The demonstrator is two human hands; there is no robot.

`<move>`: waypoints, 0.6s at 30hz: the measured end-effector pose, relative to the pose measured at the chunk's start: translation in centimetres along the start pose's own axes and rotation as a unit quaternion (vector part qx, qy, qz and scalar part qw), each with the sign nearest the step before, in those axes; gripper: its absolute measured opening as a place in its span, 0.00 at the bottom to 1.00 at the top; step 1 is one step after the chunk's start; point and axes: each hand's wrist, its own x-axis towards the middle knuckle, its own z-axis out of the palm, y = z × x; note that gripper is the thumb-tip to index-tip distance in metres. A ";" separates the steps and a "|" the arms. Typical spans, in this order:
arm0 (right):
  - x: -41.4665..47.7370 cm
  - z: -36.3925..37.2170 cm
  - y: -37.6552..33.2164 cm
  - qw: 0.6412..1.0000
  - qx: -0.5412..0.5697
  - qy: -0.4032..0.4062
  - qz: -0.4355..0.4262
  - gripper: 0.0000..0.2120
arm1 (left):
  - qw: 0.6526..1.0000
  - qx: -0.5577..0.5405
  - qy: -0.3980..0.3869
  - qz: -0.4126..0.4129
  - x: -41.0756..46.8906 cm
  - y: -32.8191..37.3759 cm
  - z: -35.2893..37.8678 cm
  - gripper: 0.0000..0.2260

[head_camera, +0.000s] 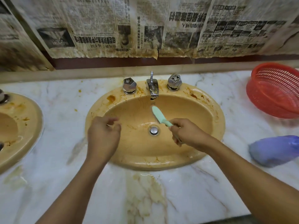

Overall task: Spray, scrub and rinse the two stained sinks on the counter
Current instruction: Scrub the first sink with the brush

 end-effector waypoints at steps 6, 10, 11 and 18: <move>-2.7 4.4 -1.4 0.986 0.148 0.058 -0.055 0.09 | 0.950 -0.130 -0.225 -0.174 -0.8 5.9 6.0 0.15; -3.1 4.4 -0.9 0.995 0.057 0.011 -0.075 0.13 | 0.951 -0.168 -0.180 -0.187 -0.3 6.4 8.3 0.11; -3.2 3.6 -0.5 0.996 0.029 0.009 -0.079 0.14 | 0.956 -0.158 -0.174 -0.177 0.0 6.3 8.8 0.10; -3.6 -7.7 8.2 0.926 -0.026 0.370 -0.071 0.18 | 0.978 0.122 -0.164 0.041 3.3 4.0 9.1 0.15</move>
